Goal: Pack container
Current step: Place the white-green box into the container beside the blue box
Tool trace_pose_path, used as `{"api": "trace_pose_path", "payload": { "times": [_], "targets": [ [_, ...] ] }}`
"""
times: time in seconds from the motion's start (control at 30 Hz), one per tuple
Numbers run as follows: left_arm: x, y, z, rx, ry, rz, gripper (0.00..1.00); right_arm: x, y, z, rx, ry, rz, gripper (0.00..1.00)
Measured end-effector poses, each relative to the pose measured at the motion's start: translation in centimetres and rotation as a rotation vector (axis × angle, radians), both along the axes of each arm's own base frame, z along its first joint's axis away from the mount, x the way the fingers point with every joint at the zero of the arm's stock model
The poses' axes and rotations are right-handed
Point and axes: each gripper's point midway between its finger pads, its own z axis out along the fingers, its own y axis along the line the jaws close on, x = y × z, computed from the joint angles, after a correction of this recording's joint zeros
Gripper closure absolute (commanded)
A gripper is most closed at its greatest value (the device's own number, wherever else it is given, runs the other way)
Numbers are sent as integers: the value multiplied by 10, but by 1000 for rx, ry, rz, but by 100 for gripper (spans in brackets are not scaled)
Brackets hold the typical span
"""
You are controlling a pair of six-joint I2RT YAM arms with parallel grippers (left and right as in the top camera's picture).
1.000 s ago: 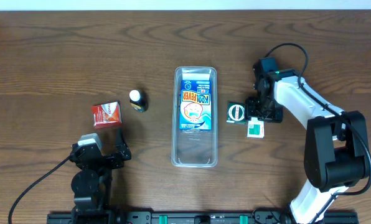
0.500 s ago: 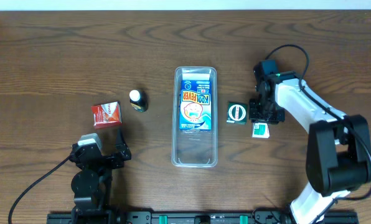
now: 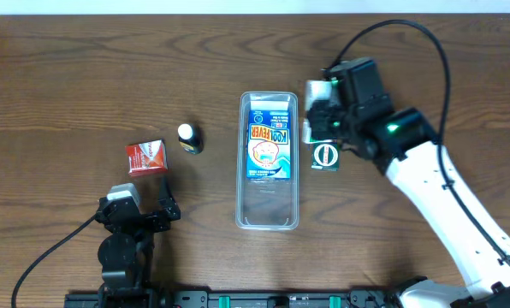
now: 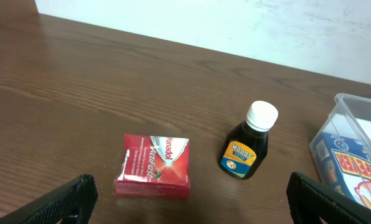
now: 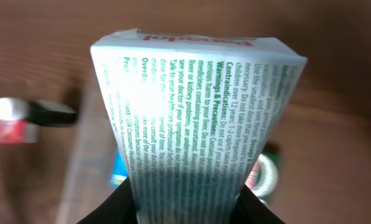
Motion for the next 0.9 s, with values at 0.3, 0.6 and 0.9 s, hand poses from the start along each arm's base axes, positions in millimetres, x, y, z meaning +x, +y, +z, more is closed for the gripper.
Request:
{"api": "trace_pose_path", "payload": {
  "times": [0.3, 0.6, 0.9],
  "targets": [
    [0, 0, 0, 0, 0, 0, 2, -2, 82, -76, 33, 128, 35, 68],
    [0, 0, 0, 0, 0, 0, 2, -2, 101, -128, 25, 217, 4, 48],
    [0, 0, 0, 0, 0, 0, 2, 6, 105, -123, 40, 174, 26, 47]
  ]
}}
